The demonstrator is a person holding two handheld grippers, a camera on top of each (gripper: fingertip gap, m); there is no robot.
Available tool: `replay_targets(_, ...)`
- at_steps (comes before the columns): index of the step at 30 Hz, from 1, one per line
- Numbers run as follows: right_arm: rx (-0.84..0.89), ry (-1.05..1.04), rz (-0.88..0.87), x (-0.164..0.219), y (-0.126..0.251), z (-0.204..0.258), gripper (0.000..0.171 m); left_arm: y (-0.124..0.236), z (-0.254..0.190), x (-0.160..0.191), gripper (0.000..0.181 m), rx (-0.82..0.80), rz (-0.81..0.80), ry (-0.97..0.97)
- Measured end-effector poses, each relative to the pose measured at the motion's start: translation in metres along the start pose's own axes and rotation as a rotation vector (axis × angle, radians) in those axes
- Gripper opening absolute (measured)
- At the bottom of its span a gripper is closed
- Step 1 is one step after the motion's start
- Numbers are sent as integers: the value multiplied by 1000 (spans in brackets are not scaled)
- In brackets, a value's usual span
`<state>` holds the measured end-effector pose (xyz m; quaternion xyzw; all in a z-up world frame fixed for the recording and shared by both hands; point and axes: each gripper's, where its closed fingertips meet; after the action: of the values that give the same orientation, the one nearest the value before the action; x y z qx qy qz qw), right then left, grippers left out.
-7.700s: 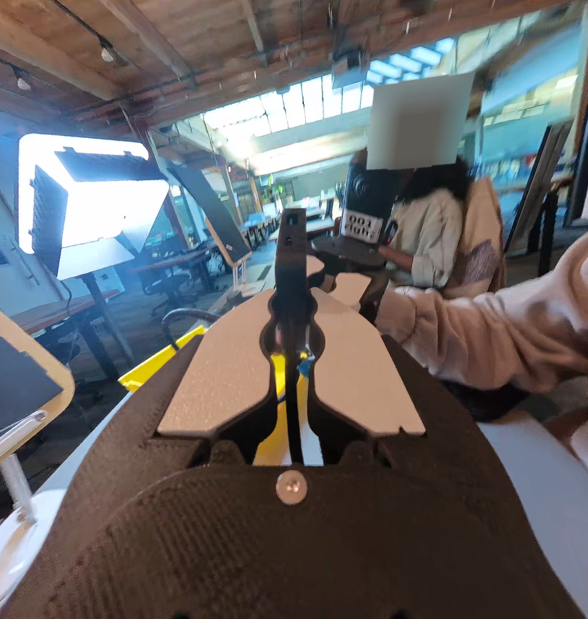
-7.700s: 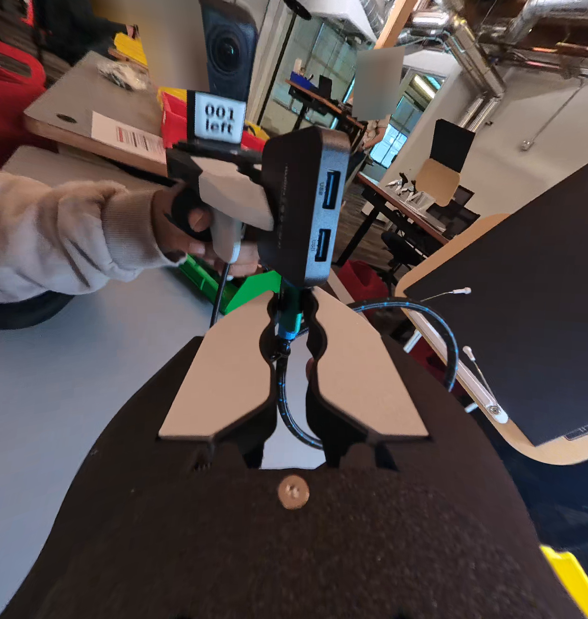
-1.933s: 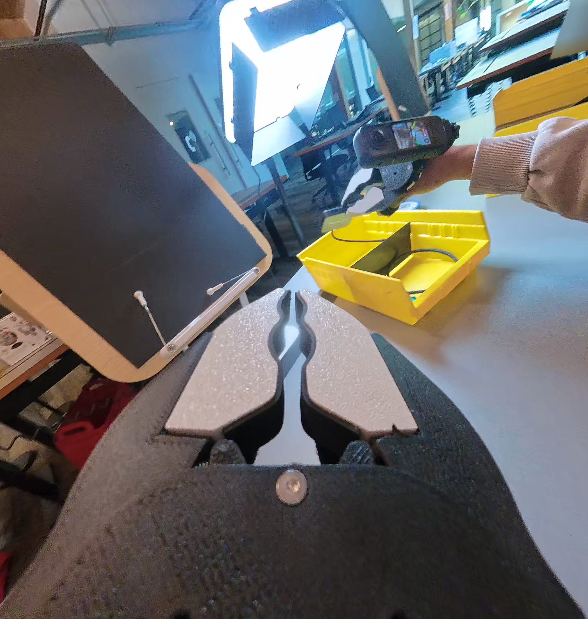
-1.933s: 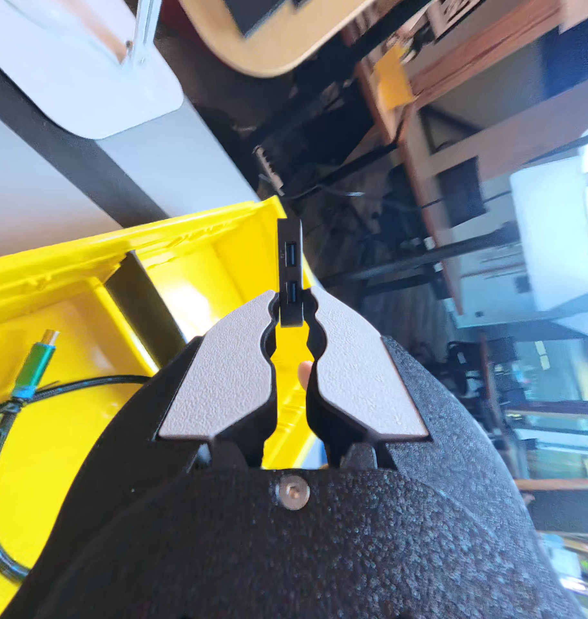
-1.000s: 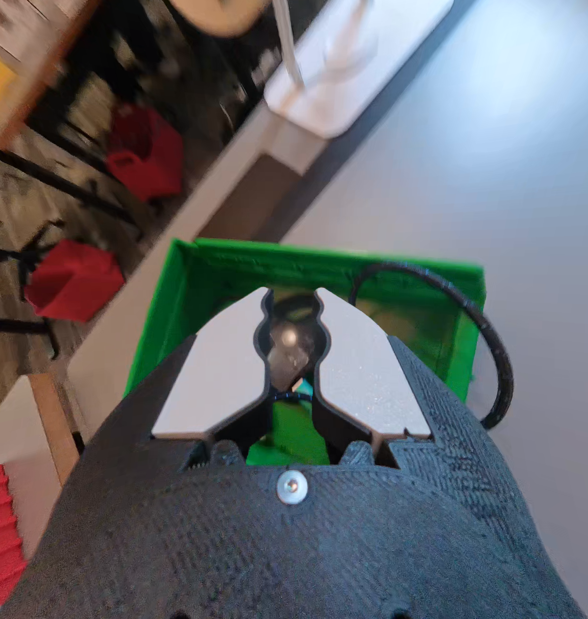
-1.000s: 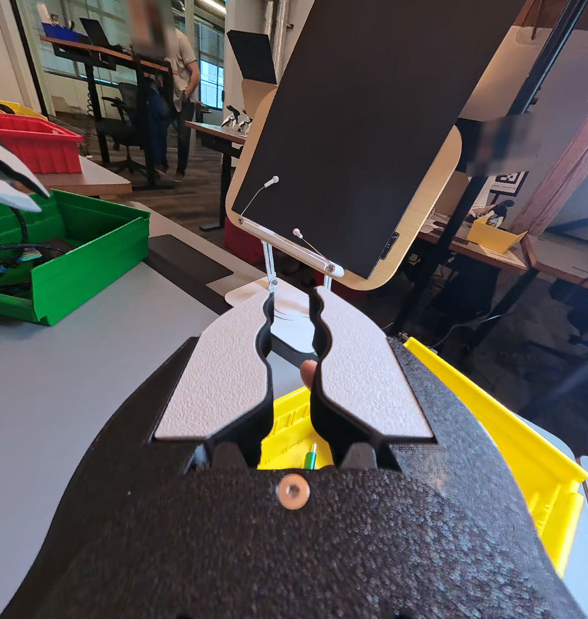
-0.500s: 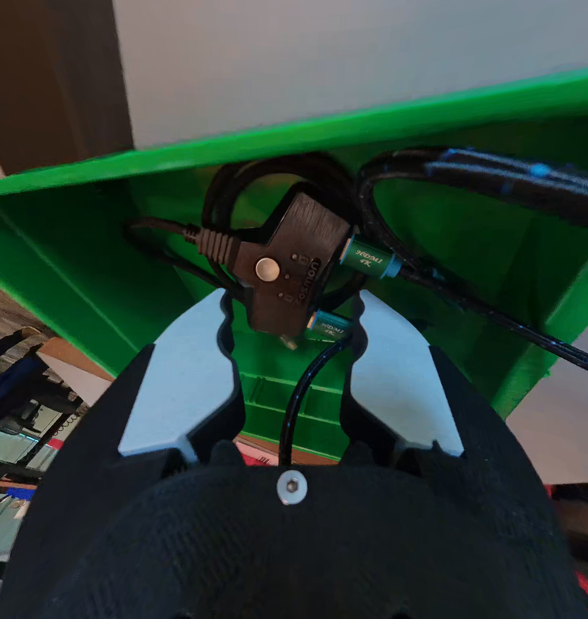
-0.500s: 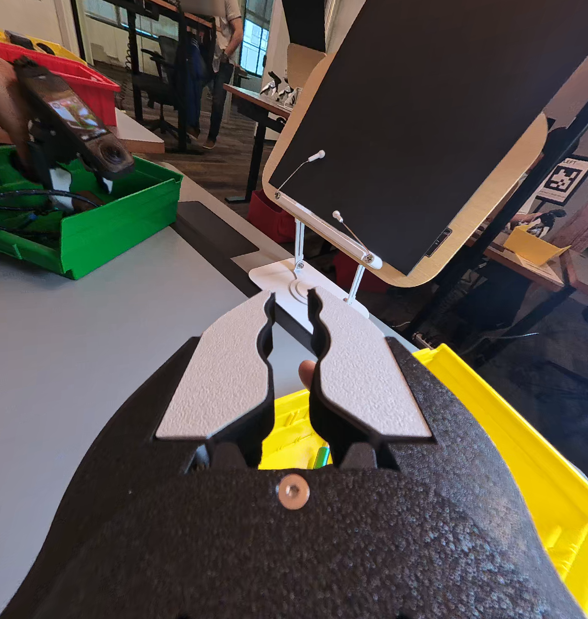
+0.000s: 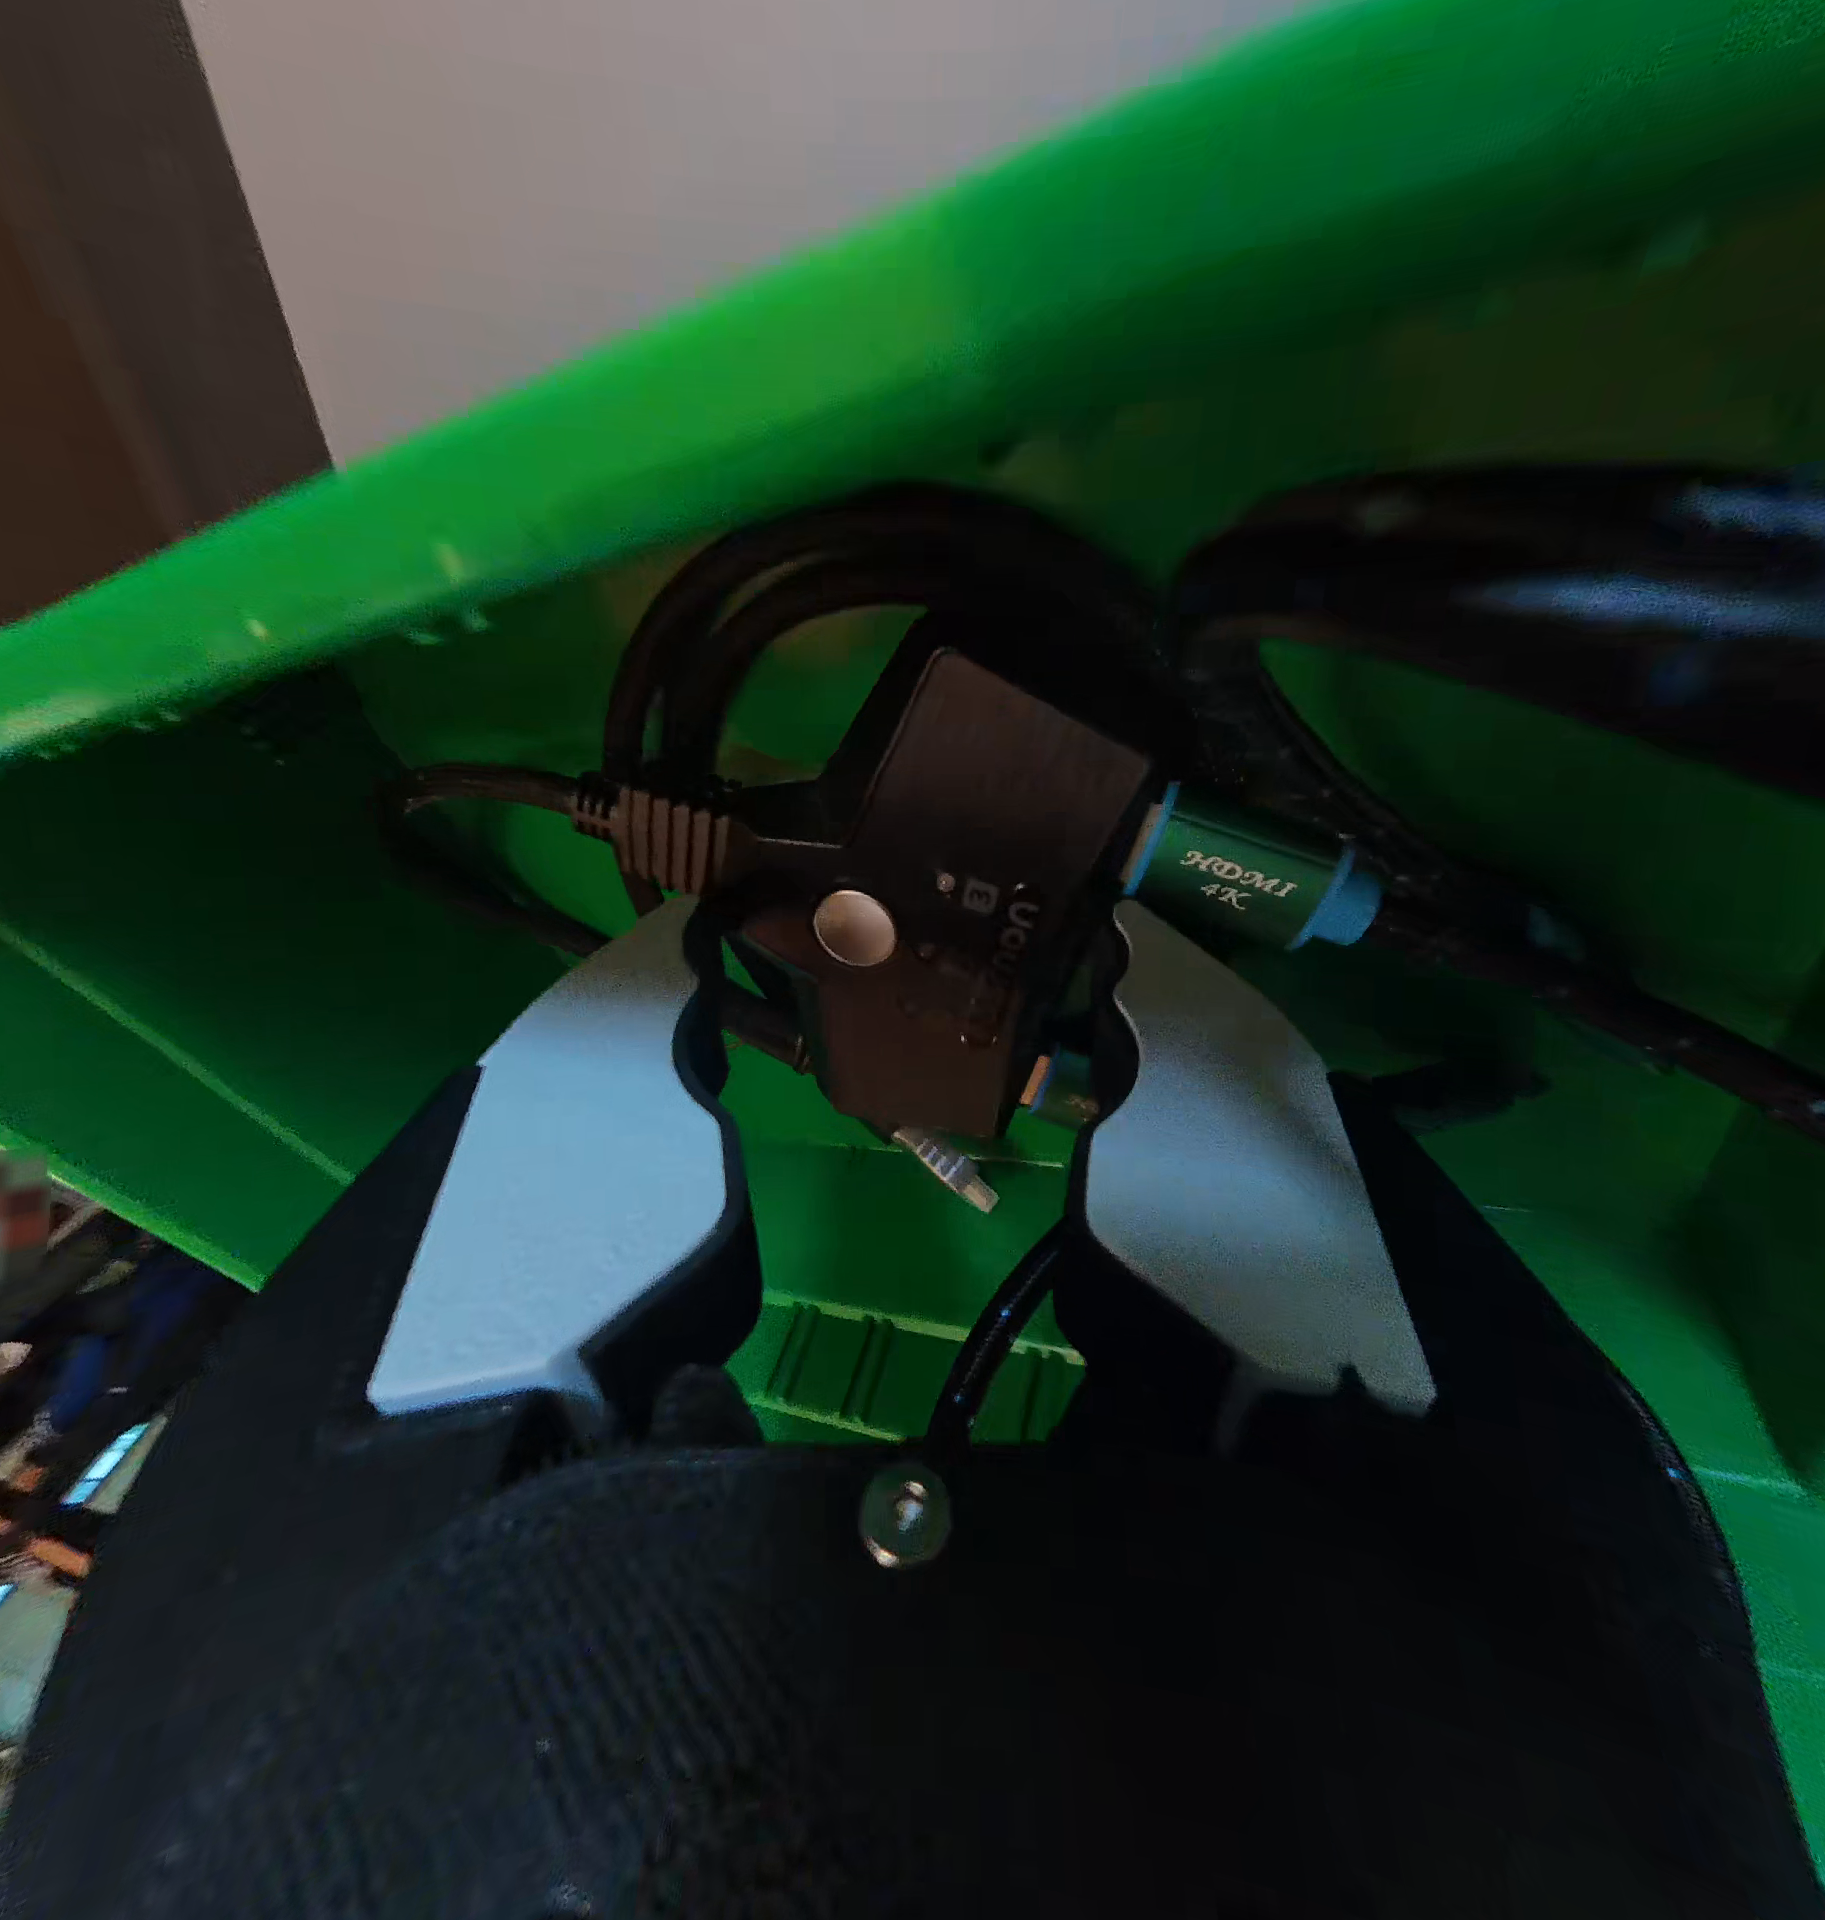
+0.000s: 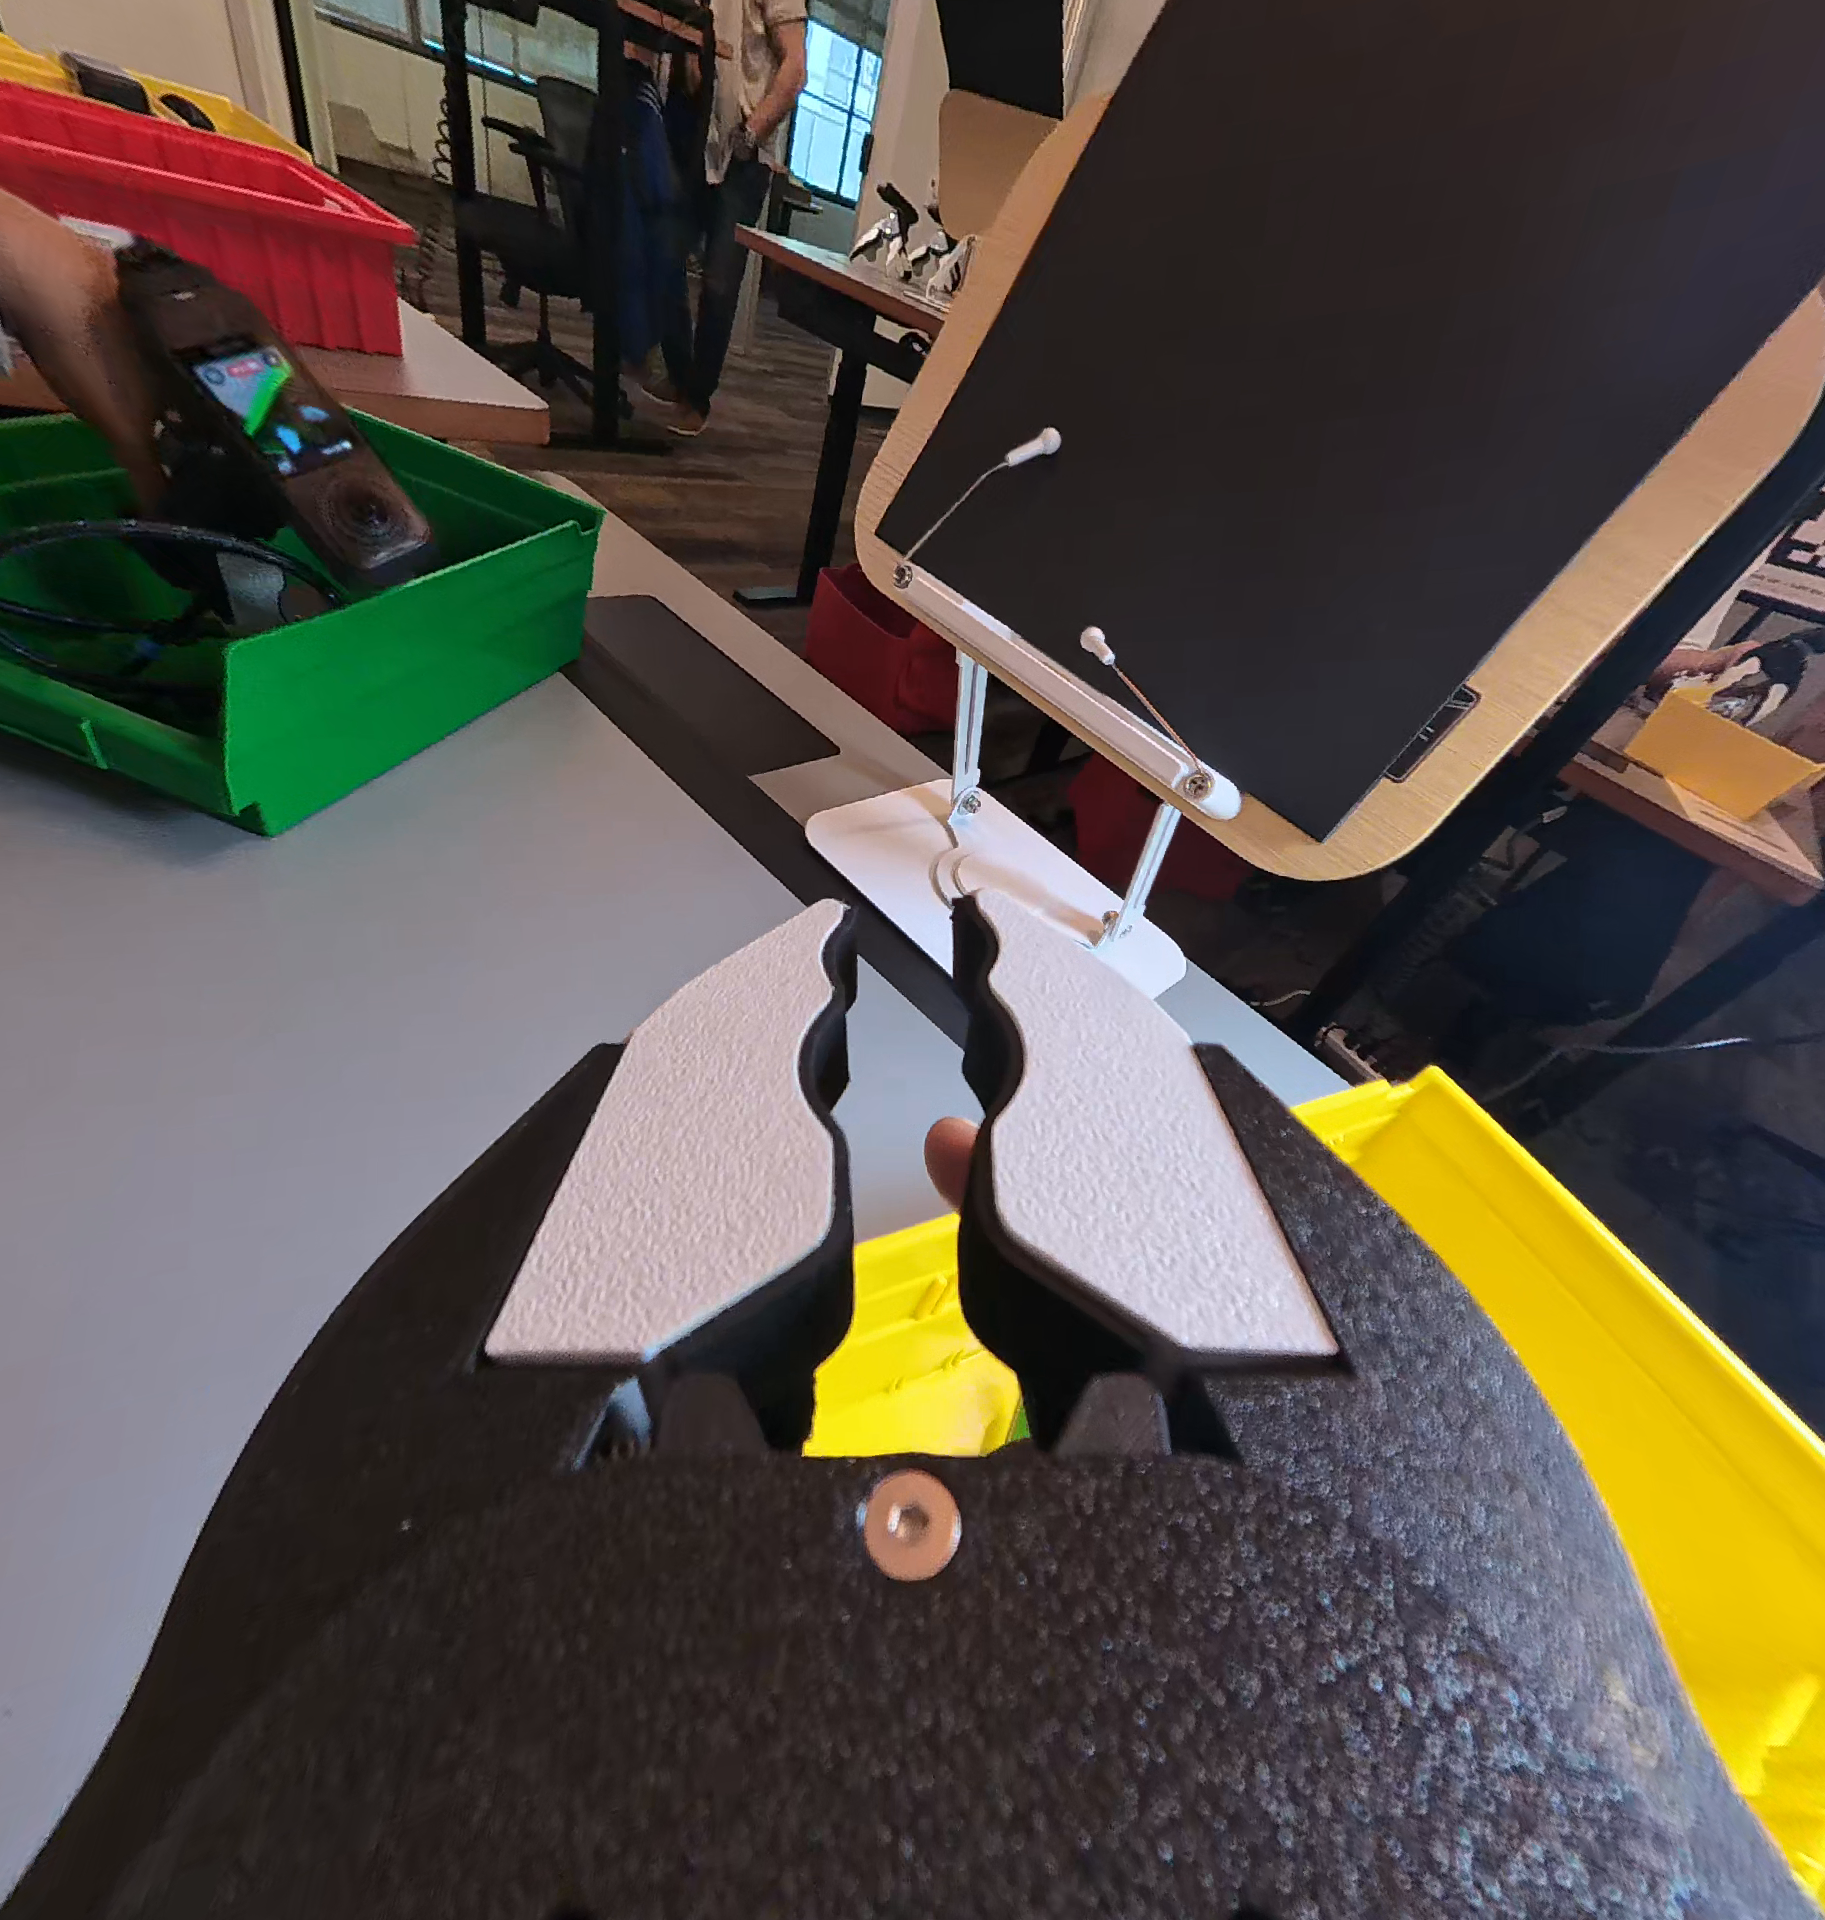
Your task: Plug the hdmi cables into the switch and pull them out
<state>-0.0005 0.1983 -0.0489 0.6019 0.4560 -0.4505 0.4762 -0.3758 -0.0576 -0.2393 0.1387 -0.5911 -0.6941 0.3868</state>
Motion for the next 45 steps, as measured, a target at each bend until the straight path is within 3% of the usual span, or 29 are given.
replay_targets(1, -2, 4, -1, -1, 0, 1, 17, -1, 0, 0, 69, -17, -3, -15)
replay_targets(13, -7, 4, 15, 6, -2, 1, 17, 17, 3, 7, 61, -123, -92, -16)
replay_targets(16, -12, -1, 19, 7, -3, 2, 17, 36, 6, 12, 47, -174, -162, 12)
replay_targets(24, -24, 25, 35, 9, -7, 12, 16, 76, 0, 33, 45, -286, -339, 129)
replay_targets(35, -51, 34, 60, 16, -14, 25, 16, 152, -6, 48, 35, -577, -696, 371)
replay_targets(45, -96, 85, 48, 12, -22, 51, 17, 223, -20, 37, 34, -798, -873, 456)
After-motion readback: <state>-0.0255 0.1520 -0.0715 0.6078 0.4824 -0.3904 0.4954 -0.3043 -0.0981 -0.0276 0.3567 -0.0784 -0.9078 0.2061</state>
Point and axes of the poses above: each gripper's, where its closed fingertips meet, y back along the fingers, x out of its underside, z = x × y across the jaws, and after that the axes turned 8 degrees about -y, right-handed
